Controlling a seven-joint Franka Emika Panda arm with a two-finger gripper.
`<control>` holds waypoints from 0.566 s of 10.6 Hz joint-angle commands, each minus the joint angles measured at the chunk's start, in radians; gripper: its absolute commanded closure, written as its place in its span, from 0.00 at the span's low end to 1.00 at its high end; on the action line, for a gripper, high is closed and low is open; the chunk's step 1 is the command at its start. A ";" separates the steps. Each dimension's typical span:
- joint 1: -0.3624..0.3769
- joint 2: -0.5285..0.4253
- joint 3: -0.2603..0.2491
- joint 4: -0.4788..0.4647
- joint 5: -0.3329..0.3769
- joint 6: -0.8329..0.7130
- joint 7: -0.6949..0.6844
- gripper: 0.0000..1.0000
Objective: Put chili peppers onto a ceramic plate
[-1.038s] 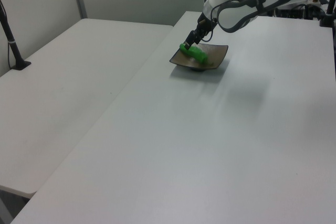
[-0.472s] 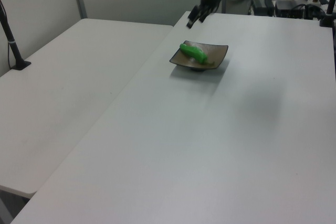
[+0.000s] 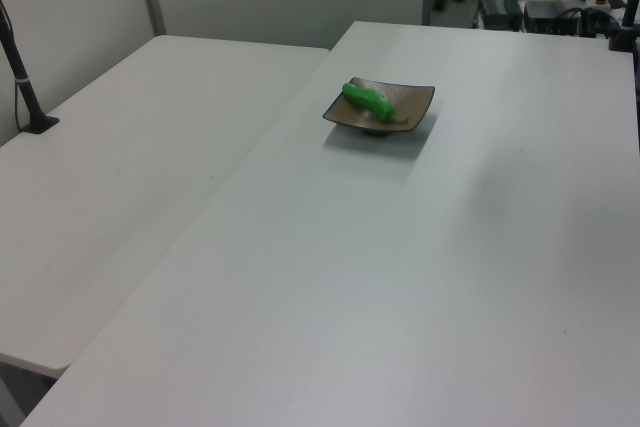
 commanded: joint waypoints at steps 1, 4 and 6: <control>0.090 -0.137 -0.012 -0.065 -0.002 -0.176 0.006 0.00; 0.198 -0.174 -0.025 -0.098 -0.017 -0.189 0.004 0.00; 0.235 -0.174 -0.024 -0.133 -0.069 -0.119 0.000 0.00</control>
